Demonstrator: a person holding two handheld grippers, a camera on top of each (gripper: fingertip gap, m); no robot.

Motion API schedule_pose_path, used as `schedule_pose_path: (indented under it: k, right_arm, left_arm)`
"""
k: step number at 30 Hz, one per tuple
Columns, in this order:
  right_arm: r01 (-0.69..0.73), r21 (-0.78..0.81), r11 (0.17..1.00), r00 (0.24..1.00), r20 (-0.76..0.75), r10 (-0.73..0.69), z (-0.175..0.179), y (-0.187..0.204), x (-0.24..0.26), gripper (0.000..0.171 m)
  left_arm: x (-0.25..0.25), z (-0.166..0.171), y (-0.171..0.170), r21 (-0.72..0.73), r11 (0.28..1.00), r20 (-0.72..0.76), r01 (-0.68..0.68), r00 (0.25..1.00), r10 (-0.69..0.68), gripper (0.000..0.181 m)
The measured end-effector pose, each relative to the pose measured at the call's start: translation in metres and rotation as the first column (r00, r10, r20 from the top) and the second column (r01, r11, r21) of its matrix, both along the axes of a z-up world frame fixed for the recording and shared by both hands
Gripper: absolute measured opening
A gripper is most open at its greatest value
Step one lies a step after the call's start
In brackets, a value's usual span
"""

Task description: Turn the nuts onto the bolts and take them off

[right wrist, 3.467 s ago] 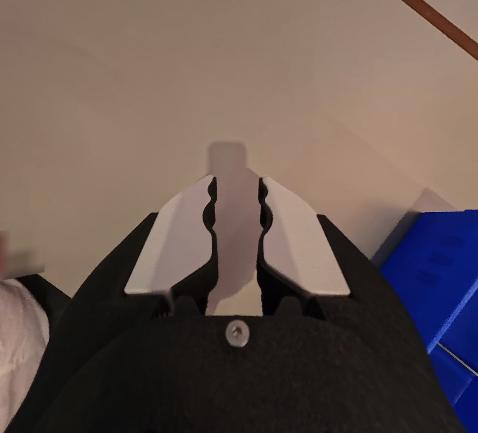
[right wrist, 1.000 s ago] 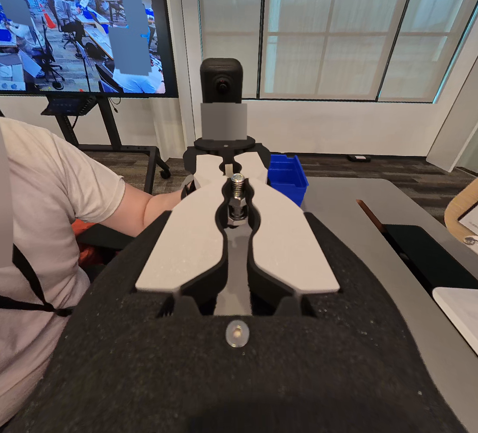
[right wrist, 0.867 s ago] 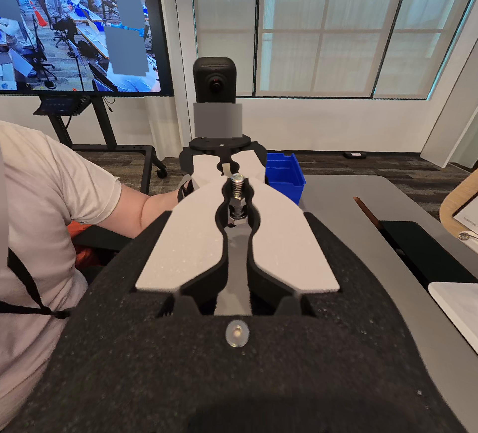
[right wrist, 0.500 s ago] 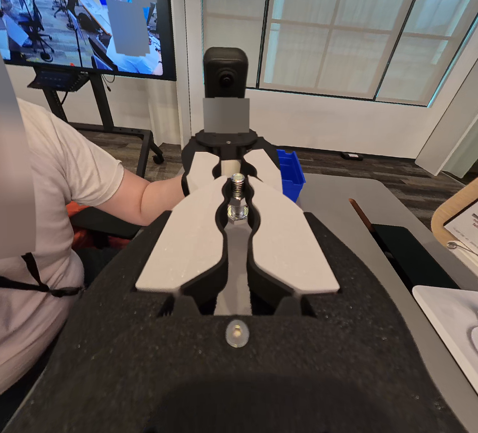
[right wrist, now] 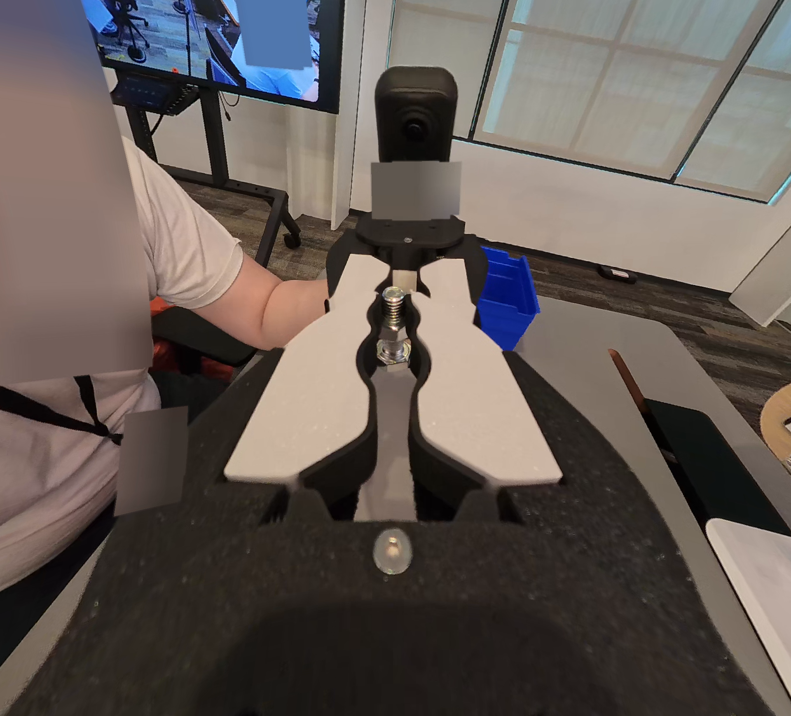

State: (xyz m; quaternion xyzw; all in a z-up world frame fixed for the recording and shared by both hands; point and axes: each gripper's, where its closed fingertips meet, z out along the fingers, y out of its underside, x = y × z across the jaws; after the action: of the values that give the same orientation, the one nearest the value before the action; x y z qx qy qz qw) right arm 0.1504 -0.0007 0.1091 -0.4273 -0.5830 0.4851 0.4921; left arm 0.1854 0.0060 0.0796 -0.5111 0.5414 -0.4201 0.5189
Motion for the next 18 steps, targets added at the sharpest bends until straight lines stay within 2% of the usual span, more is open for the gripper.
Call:
schedule_pose_path:
  k: [4, 7, 12, 18]
  right_arm:
    - [-0.007, 0.006, 1.000, 1.000, 0.003, 0.007, -0.0013, -0.0011, -0.0011, 0.009]
    - [-0.016, 0.009, 1.000, 1.000, 0.001, 0.016, -0.0011, -0.0025, -0.0008, 0.009]
    - [-0.013, 0.020, 1.000, 1.000, -0.005, 0.013, 0.0003, -0.0034, -0.0001, 0.009]
    - [-0.022, 0.017, 1.000, 1.000, 0.002, 0.022, -0.0017, -0.0035, -0.0008, 0.009]
  left_arm:
    - [0.0005, -0.0018, -0.0025, 0.011, 1.000, -0.015, 0.009, 1.000, -0.009, 0.019]
    - [0.0004, 0.0016, -0.0012, -0.006, 1.000, 0.011, 0.003, 1.000, -0.003, 0.026]
    - [0.0008, -0.0004, -0.0027, -0.017, 1.000, 0.007, 0.024, 1.000, -0.023, 0.027]
    - [0.0041, -0.0038, -0.0041, 0.031, 0.999, -0.014, 0.012, 1.000, -0.012, 0.019]
